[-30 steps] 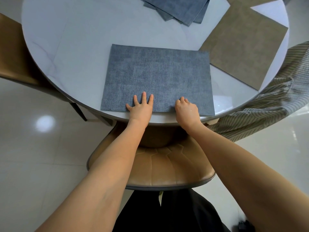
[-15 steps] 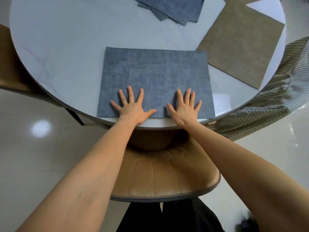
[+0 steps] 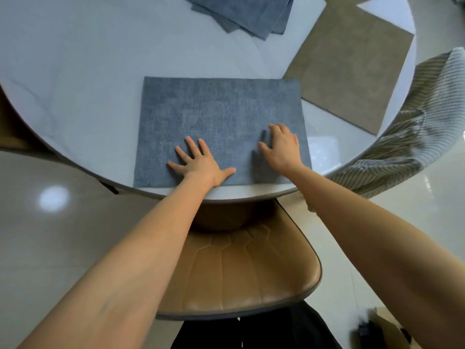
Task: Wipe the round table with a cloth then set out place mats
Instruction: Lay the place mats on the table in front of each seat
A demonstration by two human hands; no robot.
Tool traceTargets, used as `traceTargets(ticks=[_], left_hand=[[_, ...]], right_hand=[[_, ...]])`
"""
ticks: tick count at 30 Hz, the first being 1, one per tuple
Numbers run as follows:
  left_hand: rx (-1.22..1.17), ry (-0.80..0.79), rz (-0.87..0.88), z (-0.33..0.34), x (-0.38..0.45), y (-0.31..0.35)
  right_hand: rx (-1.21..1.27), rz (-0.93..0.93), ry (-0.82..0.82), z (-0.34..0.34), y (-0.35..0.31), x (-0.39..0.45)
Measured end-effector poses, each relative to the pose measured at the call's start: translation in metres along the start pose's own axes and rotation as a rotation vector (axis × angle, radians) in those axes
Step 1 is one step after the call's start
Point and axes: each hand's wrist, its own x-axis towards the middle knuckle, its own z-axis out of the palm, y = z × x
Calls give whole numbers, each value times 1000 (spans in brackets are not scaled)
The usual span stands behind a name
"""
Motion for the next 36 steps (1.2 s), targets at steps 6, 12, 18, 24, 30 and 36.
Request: traceTargets(ticks=[6, 12, 18, 24, 30, 36], left_hand=[[41, 24, 332, -10, 1, 75], [69, -43, 345, -5, 6, 126], [101, -66, 300, 0, 12, 137], [122, -60, 275, 4, 12, 143], [109, -42, 271, -1, 12, 146], [109, -44, 263, 0, 13, 148]], right_hand=[[110, 373, 34, -48, 40, 35], [355, 511, -22, -53, 50, 56], [198, 467, -69, -58, 69, 65], [134, 302, 2, -54, 80, 64], [376, 400, 82, -51, 81, 68], [362, 381, 71, -53, 85, 70]])
